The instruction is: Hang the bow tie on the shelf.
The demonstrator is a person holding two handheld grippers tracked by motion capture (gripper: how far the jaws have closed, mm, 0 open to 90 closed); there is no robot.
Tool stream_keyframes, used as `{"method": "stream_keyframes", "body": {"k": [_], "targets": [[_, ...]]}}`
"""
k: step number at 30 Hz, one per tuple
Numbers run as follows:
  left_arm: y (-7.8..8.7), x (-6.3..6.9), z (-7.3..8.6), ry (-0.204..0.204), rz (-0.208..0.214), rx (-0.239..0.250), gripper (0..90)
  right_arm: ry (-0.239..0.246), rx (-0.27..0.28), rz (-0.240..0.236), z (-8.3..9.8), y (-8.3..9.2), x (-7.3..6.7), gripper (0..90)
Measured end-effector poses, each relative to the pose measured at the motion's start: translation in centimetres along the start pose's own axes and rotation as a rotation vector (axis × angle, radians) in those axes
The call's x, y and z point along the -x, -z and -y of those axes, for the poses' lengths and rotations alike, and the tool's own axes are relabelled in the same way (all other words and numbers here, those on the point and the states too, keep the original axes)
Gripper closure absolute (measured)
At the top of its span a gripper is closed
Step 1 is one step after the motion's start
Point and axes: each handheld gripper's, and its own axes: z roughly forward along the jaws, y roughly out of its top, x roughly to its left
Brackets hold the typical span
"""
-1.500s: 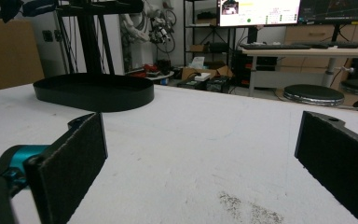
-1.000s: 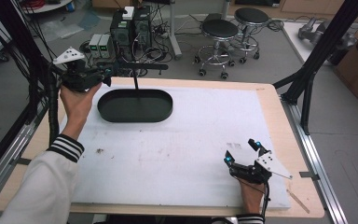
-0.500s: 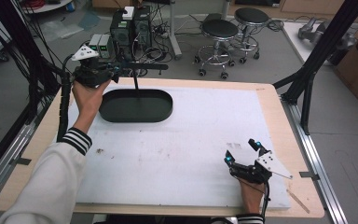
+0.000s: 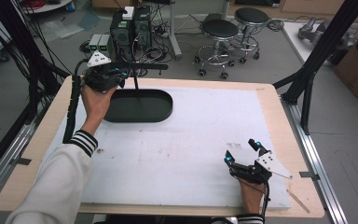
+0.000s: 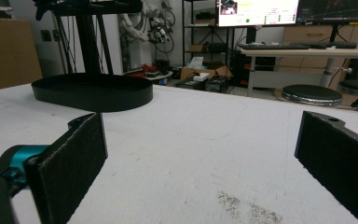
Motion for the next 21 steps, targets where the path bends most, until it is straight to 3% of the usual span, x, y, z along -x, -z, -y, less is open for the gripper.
{"method": "stream_keyframes", "body": {"k": [8,21], "targets": [[-0.5,0.0,1.2,0.017,0.004,-0.016,85.6,-0.001,0.004,-0.001,0.0,0.0,0.0,1.2],[-1.1,0.0,2.4,0.001,-0.020,-0.045,85.6,-0.002,0.003,-0.002,0.0,0.0,0.0,1.2]]}}
